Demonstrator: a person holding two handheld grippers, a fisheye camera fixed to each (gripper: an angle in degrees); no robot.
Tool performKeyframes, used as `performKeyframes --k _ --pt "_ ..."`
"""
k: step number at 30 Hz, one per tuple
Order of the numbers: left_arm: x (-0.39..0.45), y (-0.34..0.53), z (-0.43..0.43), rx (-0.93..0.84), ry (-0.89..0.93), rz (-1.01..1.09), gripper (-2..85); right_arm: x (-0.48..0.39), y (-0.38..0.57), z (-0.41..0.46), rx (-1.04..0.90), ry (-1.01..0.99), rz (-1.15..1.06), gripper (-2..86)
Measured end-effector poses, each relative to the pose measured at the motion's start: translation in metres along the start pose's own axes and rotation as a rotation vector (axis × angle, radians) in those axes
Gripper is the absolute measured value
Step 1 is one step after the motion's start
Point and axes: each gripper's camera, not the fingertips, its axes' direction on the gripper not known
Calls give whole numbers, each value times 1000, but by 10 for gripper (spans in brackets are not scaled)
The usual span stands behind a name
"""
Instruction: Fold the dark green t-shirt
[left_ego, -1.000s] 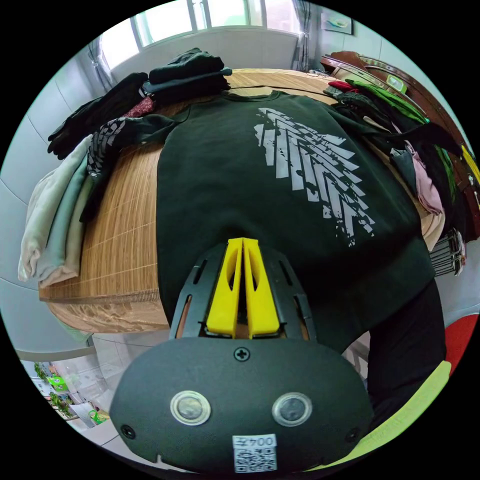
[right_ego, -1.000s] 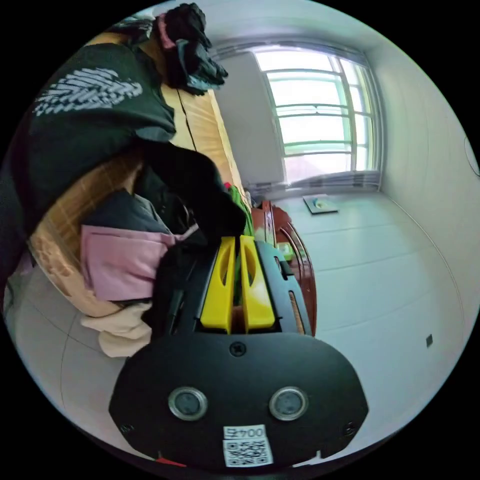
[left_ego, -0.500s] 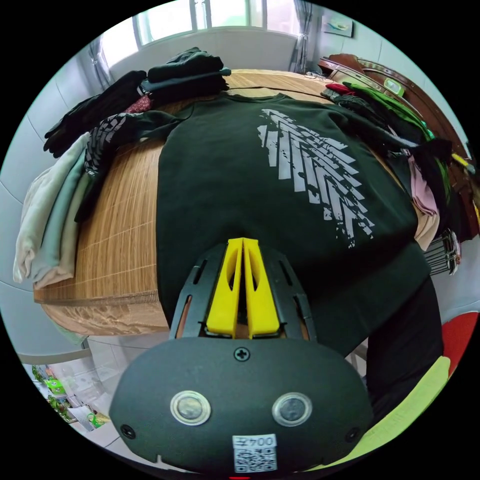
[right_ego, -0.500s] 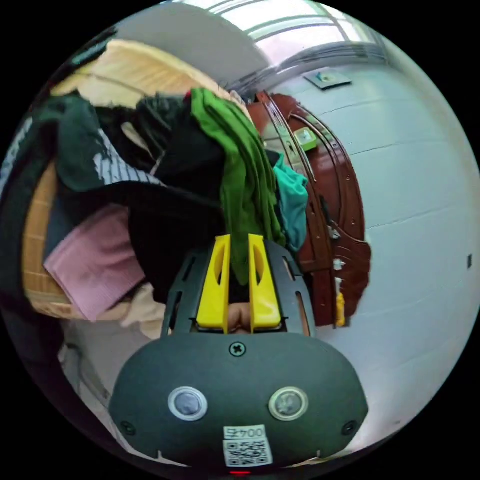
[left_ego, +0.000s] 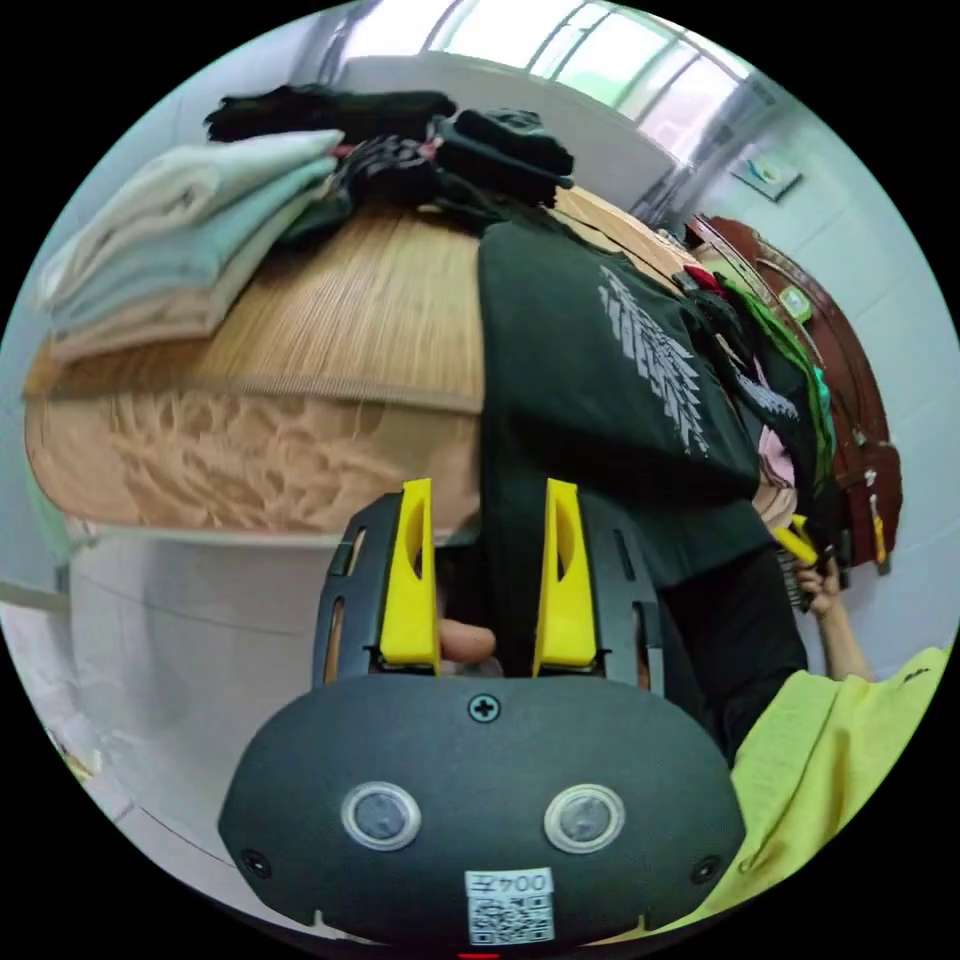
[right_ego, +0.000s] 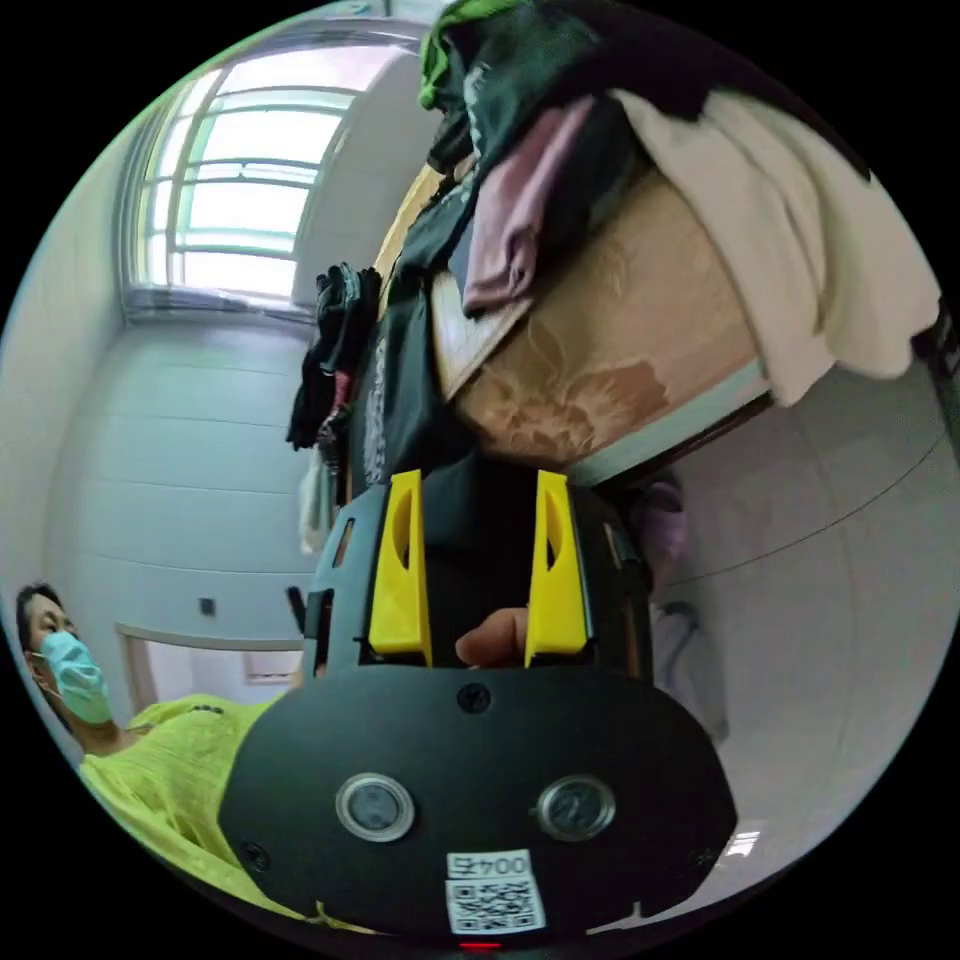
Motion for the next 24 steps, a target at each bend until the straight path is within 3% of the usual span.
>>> performKeyframes --k 5,9,11,14,24 --pt "-71 61 21 1 300 -175 151 89 11 35 -61 -311 150 164" --pt "-86 72 42 11 354 -191 139 120 -1 46 -131 -302 133 135" --pt "-93 75 52 27 456 -204 103 126 -8 49 -171 -292 115 110" --pt "-94 76 51 27 444 -170 57 131 -15 54 -229 -242 63 60" --pt "-116 71 -20 85 651 -169 30 108 -42 -14 -169 -280 -10 38"
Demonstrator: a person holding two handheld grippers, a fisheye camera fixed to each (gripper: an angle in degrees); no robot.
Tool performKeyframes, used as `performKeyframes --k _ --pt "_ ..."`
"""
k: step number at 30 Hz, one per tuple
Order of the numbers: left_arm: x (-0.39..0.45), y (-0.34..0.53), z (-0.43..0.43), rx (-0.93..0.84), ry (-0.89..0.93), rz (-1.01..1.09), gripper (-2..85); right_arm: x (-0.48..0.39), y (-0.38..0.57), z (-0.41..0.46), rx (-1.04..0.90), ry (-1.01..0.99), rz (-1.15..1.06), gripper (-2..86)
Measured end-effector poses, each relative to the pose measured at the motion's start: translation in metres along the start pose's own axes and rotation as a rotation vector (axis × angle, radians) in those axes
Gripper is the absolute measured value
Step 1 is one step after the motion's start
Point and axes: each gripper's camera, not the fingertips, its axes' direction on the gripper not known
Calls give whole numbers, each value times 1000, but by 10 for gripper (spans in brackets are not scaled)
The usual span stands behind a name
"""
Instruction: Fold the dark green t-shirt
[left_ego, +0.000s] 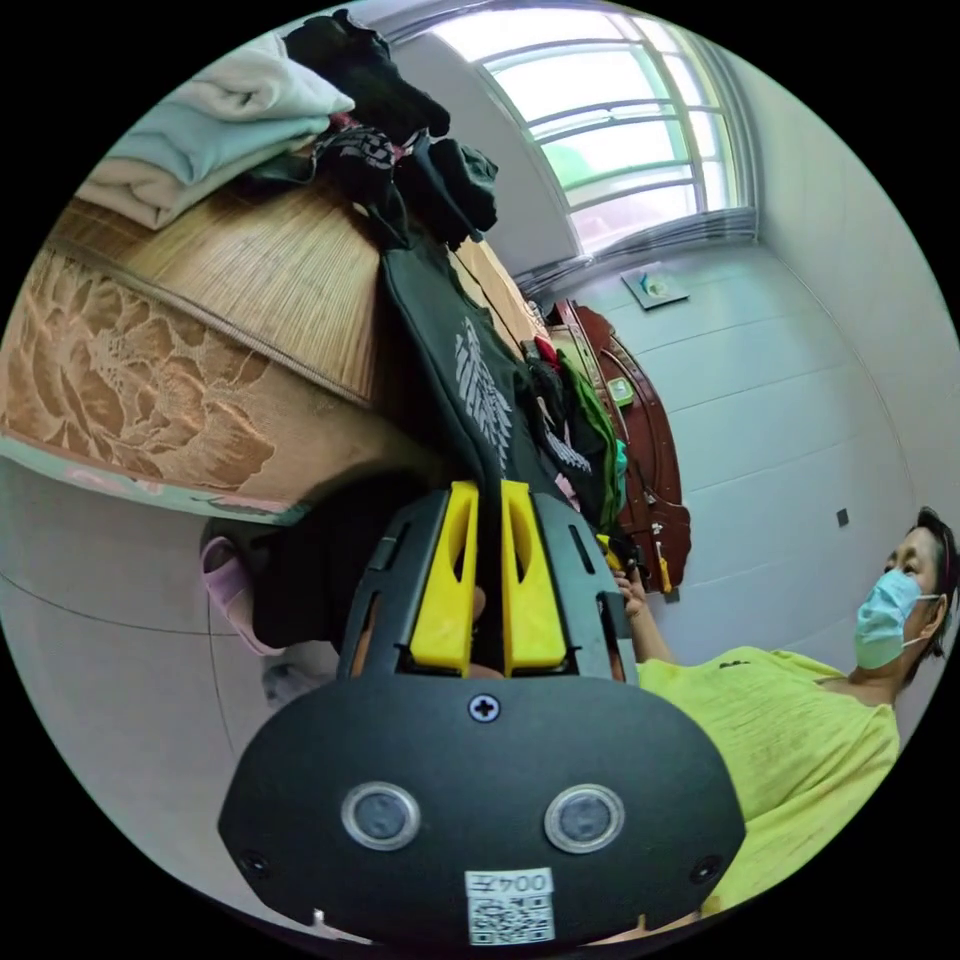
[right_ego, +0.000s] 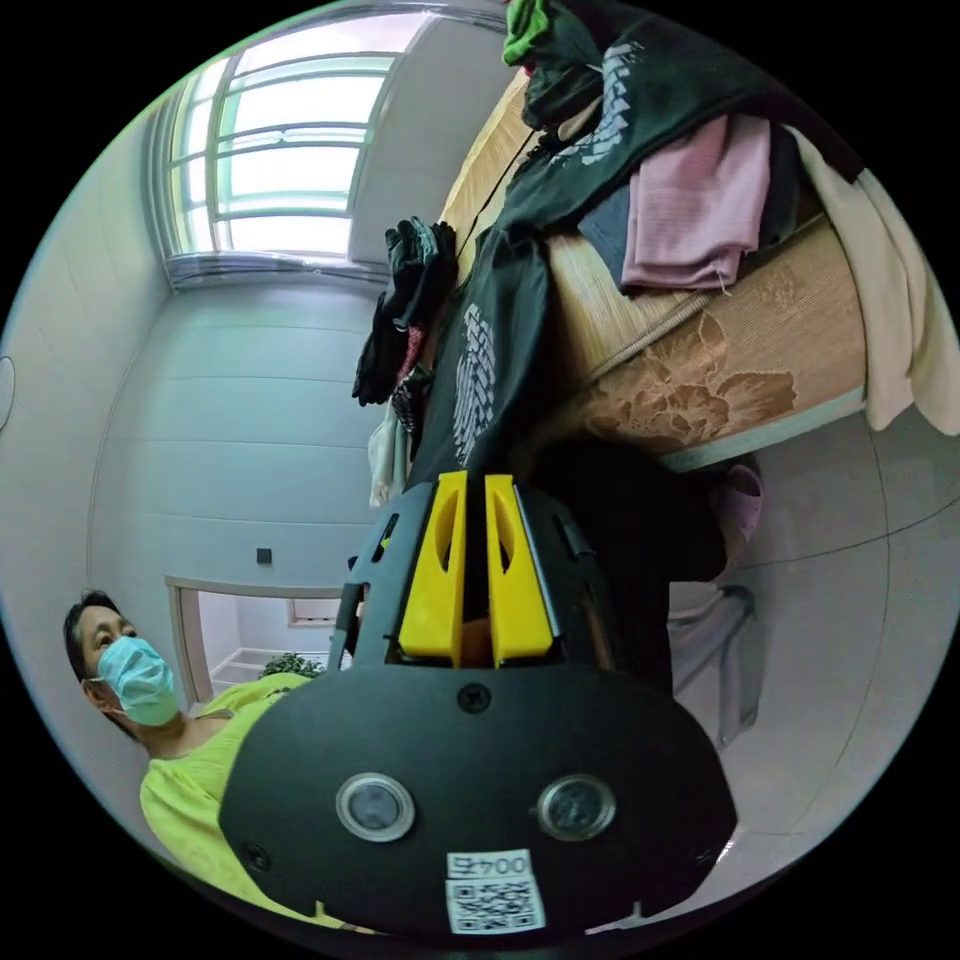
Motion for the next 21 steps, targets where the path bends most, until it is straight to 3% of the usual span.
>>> performKeyframes --k 7,13,16,21 --pt "-16 37 -18 -135 -39 -28 37 10 25 -19 -61 92 10 41" --pt "-44 68 -13 -121 0 -107 71 73 41 0 -66 31 144 65" --pt "-31 67 -35 -128 -128 -86 84 66 31 -29 86 109 102 97" --pt "23 42 -64 5 -238 -17 80 15 -24 -110 535 389 -25 125"
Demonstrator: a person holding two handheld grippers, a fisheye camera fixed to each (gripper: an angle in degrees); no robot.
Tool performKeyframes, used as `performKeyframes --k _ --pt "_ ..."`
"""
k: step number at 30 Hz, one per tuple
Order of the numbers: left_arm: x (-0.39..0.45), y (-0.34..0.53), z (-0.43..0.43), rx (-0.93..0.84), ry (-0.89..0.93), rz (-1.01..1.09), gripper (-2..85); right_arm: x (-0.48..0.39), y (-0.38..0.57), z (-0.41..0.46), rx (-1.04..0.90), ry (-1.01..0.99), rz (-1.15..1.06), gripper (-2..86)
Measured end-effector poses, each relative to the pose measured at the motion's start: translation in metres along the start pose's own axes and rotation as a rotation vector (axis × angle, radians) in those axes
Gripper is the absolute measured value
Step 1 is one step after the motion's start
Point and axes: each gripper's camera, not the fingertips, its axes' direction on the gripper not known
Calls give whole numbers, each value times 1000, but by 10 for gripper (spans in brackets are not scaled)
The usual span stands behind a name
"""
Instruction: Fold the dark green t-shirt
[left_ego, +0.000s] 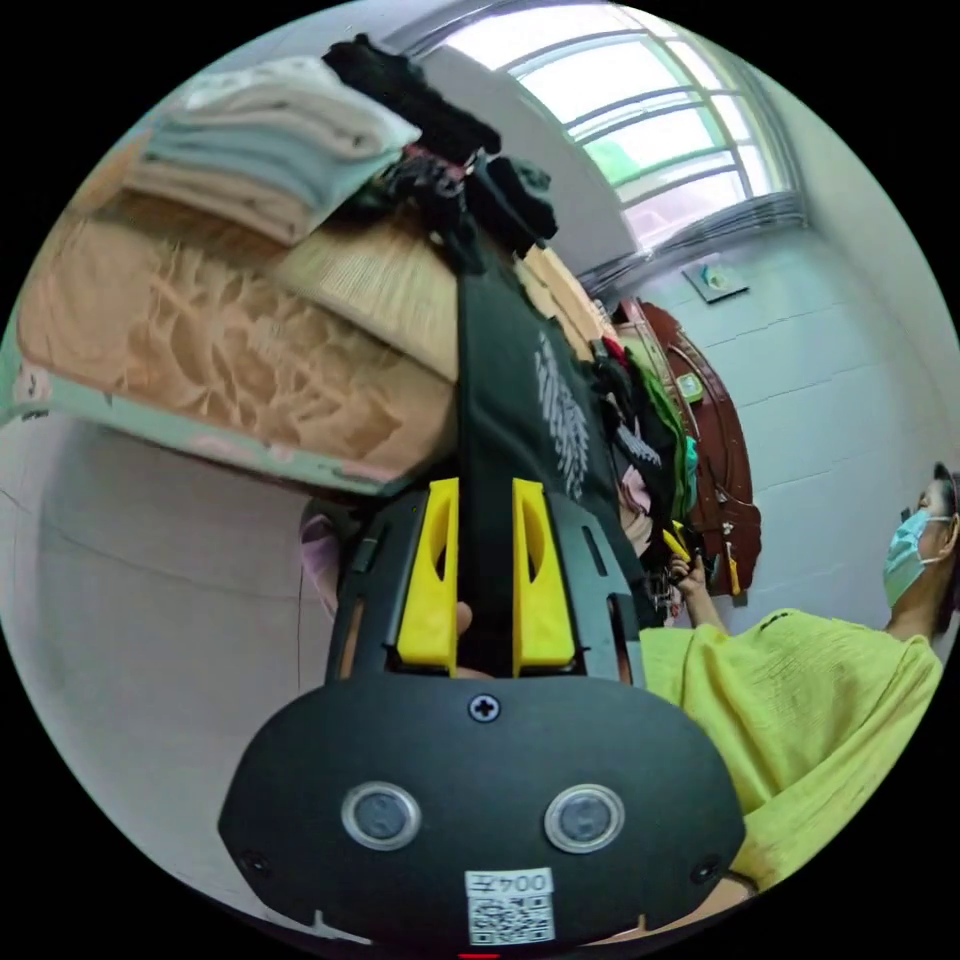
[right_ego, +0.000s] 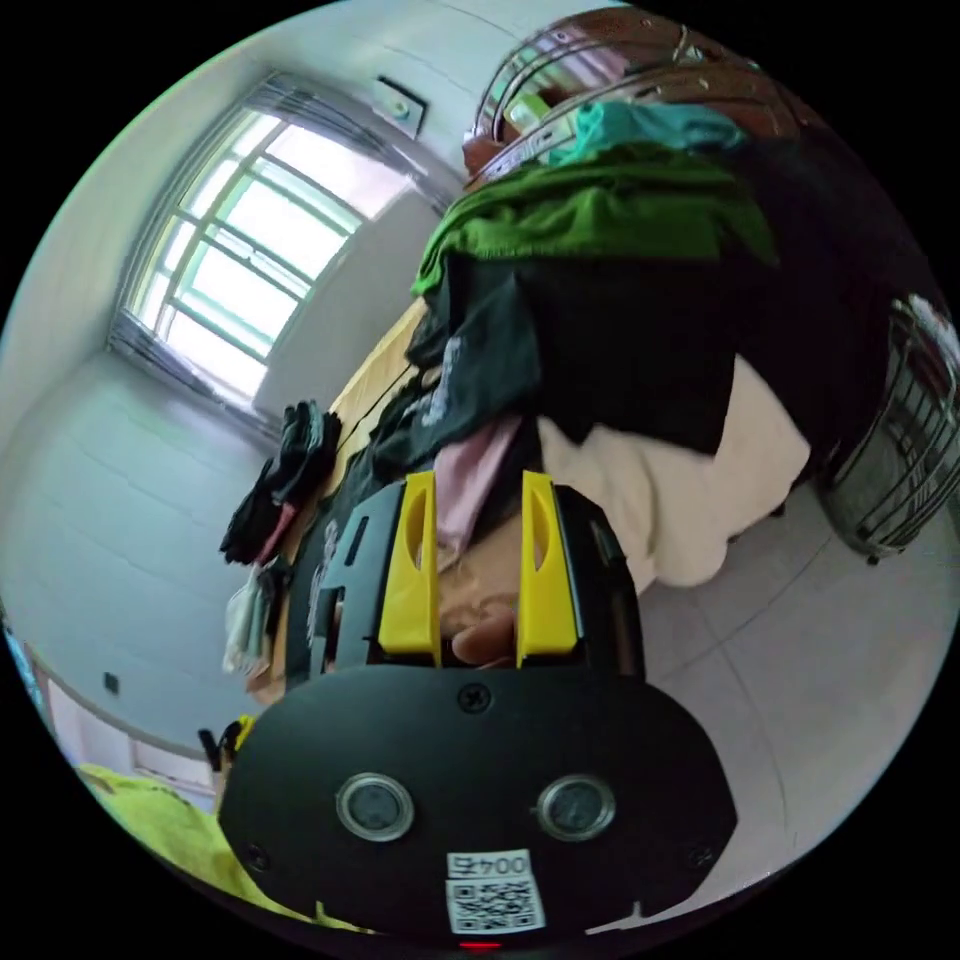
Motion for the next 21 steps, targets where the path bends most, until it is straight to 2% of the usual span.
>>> performKeyframes --k 4,9,11,13,17,21 --pt "99 -36 38 131 -38 185 74 -18 -65 3 124 114 -4 132" --pt "217 -65 160 -54 -311 450 65 -15 -111 34 124 87 262 129" --pt "253 -64 211 -199 -469 578 51 -23 -111 38 149 93 295 127" --pt "273 -61 227 -254 -527 653 41 -33 -111 40 164 96 313 127" --pt "295 -60 235 -285 -555 677 29 -66 -110 46 159 93 283 121" --pt "303 -70 238 -327 -538 639 31 -91 -121 56 125 28 306 40"
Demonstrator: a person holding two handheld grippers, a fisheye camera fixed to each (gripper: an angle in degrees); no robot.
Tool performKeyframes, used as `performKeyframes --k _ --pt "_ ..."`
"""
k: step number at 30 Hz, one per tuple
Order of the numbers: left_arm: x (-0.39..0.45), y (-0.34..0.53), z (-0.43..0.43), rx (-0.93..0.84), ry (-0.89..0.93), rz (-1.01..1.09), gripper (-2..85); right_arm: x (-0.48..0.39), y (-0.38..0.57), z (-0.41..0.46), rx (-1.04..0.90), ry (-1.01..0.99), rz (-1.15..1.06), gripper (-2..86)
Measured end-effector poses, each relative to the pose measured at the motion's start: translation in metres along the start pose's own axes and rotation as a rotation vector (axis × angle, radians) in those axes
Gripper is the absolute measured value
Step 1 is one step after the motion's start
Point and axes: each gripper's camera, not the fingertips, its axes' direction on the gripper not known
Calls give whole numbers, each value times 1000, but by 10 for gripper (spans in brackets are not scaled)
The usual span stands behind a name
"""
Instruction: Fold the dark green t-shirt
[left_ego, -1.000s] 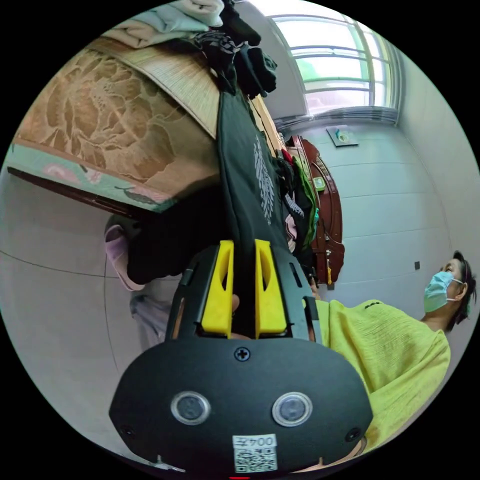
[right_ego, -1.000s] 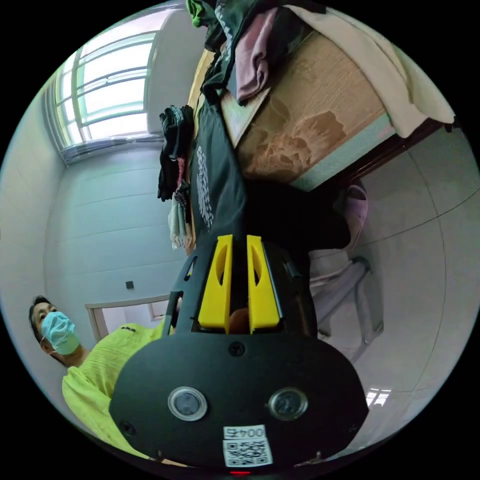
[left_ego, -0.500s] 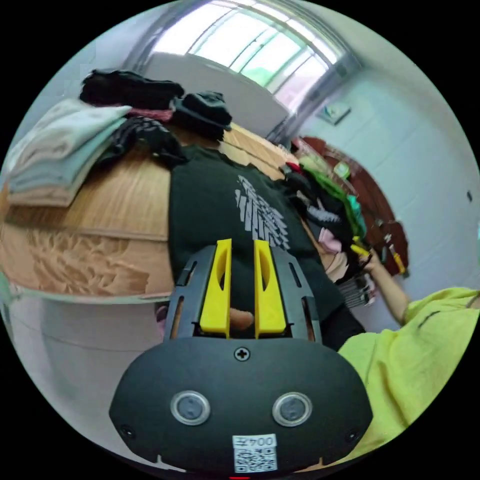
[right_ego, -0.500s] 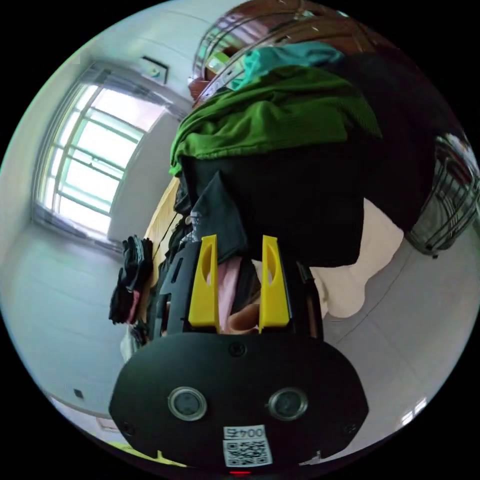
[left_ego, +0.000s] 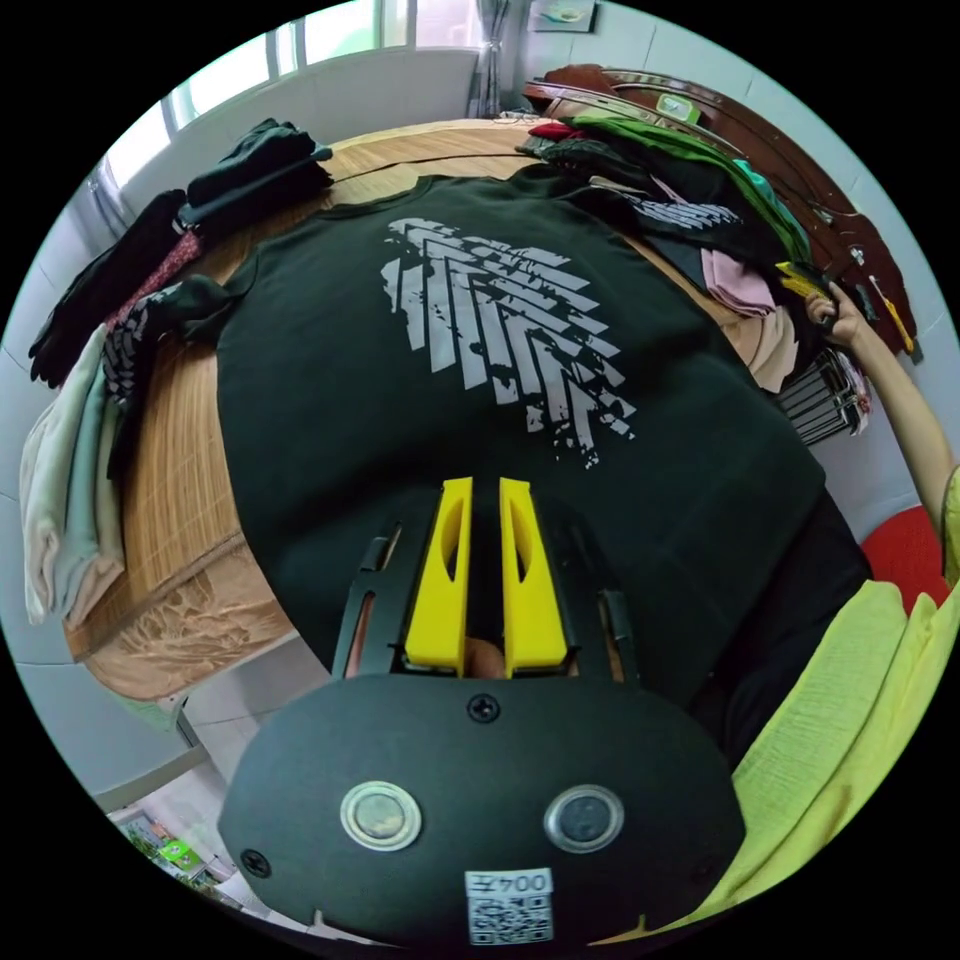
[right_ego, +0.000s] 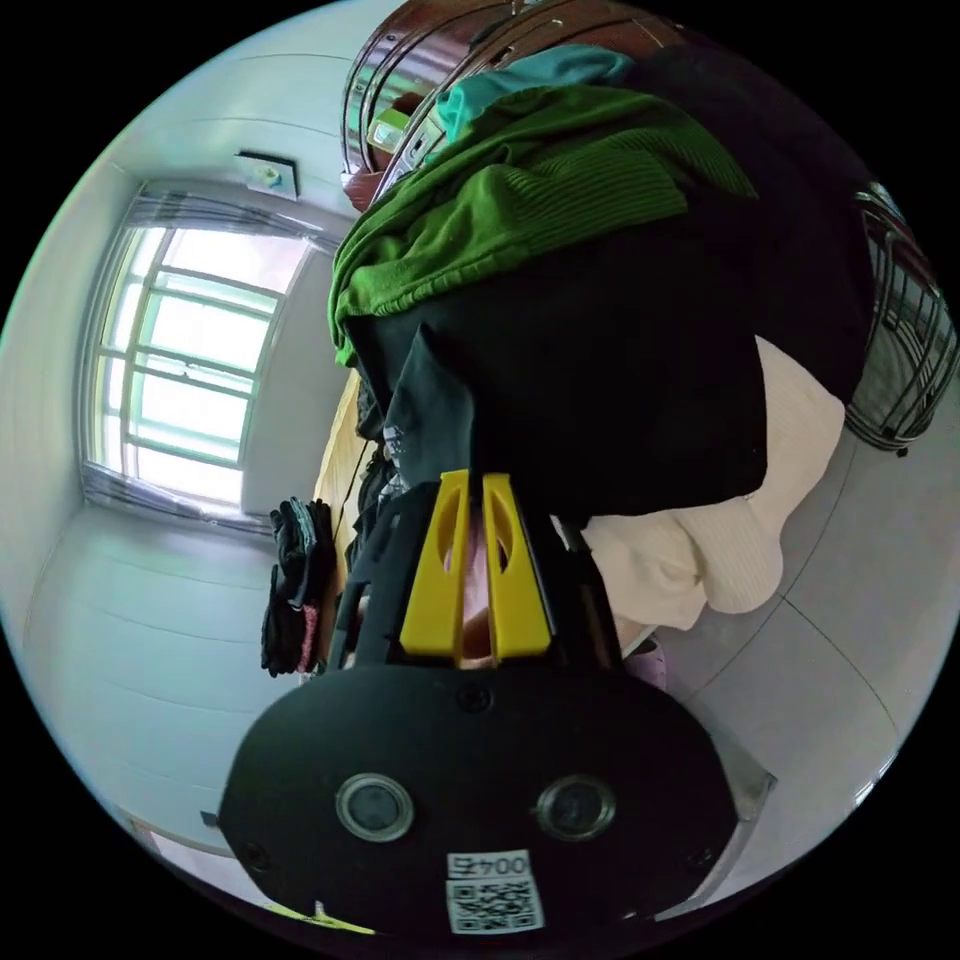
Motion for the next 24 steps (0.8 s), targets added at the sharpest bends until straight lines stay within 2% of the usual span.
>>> performKeyframes --k 4,10,17,21,24 --pt "6 -18 0 -60 23 9 35 -52 -1 -13 52 -14 -37 22" --pt "14 -37 -6 -102 9 39 40 -240 -1 -39 129 24 -326 14" --pt "-1 -48 -20 -84 94 2 37 -528 26 -8 68 112 -788 10" --pt "-9 -53 -26 -82 128 -14 37 -677 95 42 40 217 -1116 11" --pt "-14 -56 -31 -76 140 -21 34 -756 163 85 -7 254 -1340 13"
